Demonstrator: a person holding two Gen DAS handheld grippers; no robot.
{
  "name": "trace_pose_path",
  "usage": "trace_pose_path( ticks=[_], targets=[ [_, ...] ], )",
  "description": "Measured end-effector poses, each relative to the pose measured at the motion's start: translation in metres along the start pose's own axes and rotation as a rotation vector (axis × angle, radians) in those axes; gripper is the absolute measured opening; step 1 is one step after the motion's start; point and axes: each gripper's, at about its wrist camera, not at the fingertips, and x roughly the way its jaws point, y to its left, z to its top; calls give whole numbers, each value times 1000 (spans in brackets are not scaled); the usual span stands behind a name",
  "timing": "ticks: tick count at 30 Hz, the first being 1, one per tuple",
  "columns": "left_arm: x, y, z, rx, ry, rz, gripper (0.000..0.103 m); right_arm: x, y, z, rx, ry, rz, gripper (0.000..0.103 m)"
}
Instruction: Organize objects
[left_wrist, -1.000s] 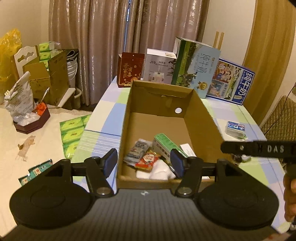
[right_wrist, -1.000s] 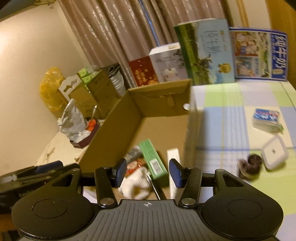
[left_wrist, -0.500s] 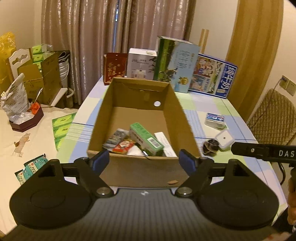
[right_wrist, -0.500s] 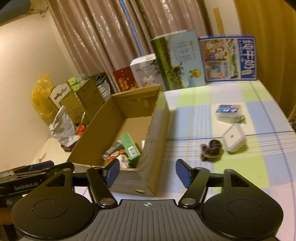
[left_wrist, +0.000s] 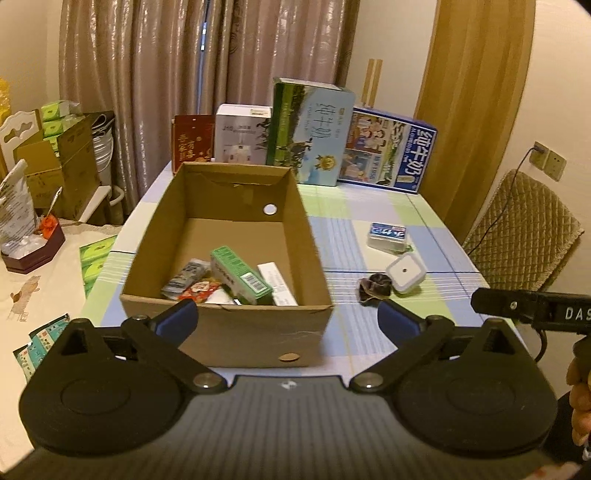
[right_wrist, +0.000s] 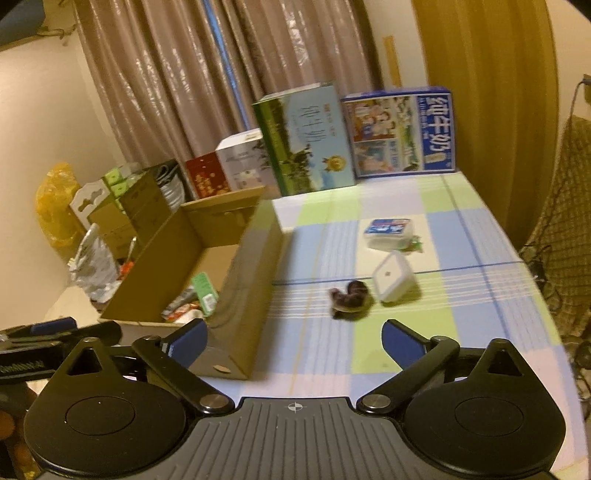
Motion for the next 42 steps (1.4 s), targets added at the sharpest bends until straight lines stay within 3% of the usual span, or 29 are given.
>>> trace_pose_path(
  ticks=[16,42],
  targets=[
    [17,-50,0,78,25,-62,102,-23,-51,-6,56,-29,-102,101],
    [46,-97,-9,140,81,-116,102,-30,-91,-17,120,-37,-150,101]
  ],
)
